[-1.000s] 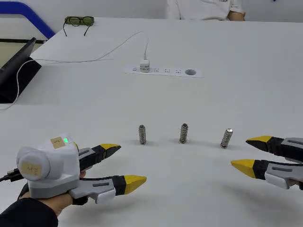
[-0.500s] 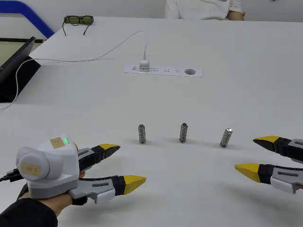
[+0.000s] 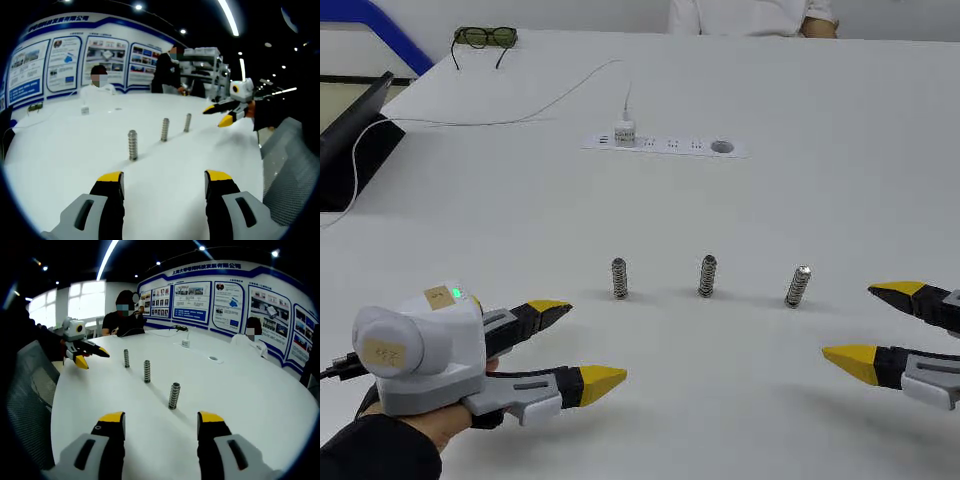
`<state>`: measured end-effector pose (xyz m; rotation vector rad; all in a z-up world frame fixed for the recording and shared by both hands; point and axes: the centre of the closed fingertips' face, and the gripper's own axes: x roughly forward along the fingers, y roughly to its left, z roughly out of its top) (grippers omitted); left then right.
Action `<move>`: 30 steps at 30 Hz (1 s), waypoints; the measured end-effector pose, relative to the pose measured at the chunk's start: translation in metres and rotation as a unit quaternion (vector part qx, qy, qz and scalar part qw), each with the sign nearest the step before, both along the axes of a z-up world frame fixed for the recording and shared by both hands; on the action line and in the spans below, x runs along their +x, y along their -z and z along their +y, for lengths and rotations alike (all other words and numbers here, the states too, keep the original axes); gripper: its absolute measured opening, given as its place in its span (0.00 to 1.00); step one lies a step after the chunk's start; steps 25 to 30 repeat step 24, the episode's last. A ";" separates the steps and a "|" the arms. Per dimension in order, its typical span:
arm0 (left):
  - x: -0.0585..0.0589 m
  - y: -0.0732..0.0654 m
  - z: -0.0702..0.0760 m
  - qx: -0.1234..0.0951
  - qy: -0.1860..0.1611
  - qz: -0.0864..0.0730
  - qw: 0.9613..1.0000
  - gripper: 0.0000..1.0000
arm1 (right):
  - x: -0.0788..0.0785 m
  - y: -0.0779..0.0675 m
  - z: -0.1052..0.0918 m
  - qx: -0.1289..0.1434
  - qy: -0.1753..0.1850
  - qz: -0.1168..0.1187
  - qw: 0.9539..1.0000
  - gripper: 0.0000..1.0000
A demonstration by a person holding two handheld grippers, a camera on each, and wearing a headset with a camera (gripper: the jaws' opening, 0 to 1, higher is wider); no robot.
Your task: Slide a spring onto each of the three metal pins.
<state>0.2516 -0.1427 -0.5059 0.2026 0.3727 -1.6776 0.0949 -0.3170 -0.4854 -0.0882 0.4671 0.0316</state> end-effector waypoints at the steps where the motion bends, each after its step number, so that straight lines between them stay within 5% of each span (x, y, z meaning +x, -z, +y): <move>1: 0.000 0.000 0.000 0.000 0.000 0.000 1.000 0.66 | 0.000 0.000 0.000 -0.001 0.000 0.000 1.000 0.60; 30: 0.000 -0.001 0.000 -0.001 -0.002 0.001 1.000 0.66 | -0.006 -0.002 -0.004 -0.006 0.003 -0.006 1.000 0.63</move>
